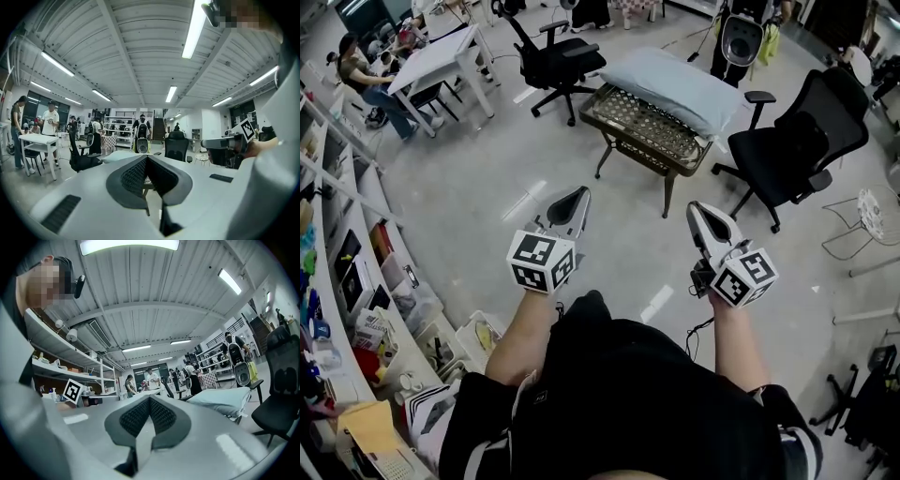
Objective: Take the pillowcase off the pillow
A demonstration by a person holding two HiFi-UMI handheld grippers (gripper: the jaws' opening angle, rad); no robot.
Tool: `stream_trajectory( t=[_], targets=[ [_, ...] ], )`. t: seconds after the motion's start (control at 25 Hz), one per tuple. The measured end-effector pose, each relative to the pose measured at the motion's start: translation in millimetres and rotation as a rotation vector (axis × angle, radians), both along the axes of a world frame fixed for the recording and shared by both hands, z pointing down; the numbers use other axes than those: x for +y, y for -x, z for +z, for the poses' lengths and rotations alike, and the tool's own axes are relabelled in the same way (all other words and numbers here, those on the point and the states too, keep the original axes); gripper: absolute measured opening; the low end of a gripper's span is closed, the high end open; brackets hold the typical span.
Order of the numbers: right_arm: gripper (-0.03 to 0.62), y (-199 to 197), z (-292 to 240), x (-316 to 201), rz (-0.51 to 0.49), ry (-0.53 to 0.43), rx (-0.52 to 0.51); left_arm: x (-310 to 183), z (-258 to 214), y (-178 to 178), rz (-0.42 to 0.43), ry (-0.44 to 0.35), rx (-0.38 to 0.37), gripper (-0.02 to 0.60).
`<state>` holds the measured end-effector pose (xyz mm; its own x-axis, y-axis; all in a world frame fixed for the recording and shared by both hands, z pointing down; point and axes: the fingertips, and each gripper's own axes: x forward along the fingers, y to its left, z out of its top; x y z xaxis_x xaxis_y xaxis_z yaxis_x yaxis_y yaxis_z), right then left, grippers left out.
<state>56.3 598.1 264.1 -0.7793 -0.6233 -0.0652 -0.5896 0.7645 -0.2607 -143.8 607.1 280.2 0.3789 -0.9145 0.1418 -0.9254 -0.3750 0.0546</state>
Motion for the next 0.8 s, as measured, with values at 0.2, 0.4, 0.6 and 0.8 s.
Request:
stream_trajectory(
  t=[0.2,0.4,0.6,0.8],
  targets=[
    [0.009,-2.7,15.5,-32.5,0.024,0.041,0.016,-41.1,13.5,-8.4,0.047,0.018,0.022,0.000],
    [0.009,3.8,28.8,-84.7,0.054,0.074,0.038,-105.3,31.3,-9.0,0.096,0.044,0.051,0.000],
    [0.009,14.2,37.5,-157.4,0.105,0.122,0.065,-187.0,46.4,-8.1,0.172,0.094,0.066,0.000],
    [0.009,33.2,38.7,-235.1,0.141,0.151,0.076,-267.9,58.9,-1.2,0.239,0.139,0.070,0.000]
  ],
)
